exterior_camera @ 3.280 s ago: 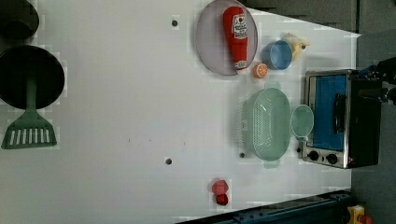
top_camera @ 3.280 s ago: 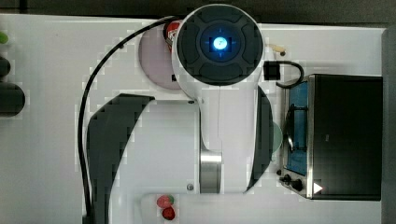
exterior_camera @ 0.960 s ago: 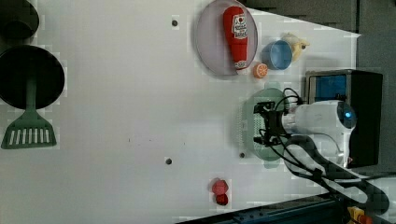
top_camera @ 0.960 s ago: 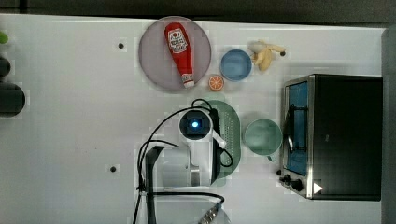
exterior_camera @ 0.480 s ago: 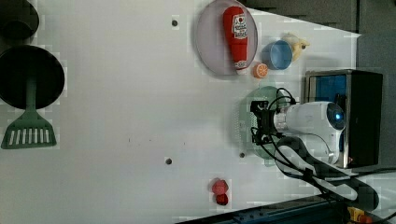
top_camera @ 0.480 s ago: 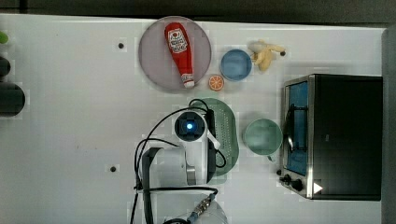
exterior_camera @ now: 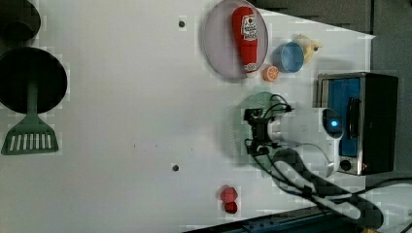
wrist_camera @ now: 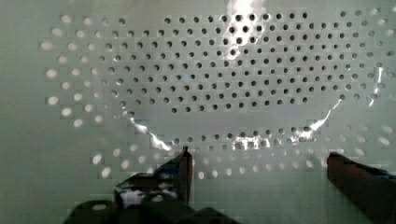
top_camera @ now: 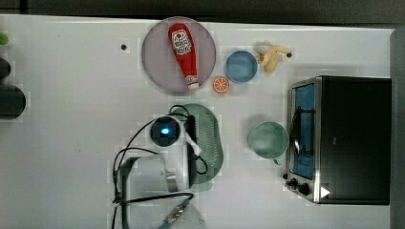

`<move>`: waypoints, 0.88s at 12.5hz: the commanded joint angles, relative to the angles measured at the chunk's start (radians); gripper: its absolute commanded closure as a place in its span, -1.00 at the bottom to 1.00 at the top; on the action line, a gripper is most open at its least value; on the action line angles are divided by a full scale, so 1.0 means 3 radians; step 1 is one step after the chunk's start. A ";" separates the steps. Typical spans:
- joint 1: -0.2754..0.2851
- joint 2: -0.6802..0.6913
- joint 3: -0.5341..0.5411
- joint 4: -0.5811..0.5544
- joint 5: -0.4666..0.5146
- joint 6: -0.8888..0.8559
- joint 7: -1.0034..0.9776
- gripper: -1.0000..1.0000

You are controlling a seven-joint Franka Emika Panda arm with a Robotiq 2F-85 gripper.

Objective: Drag strainer right to left.

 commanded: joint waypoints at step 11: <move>0.0899 0.0334 0.0124 0.0735 0.0627 -0.0093 0.0704 -1.00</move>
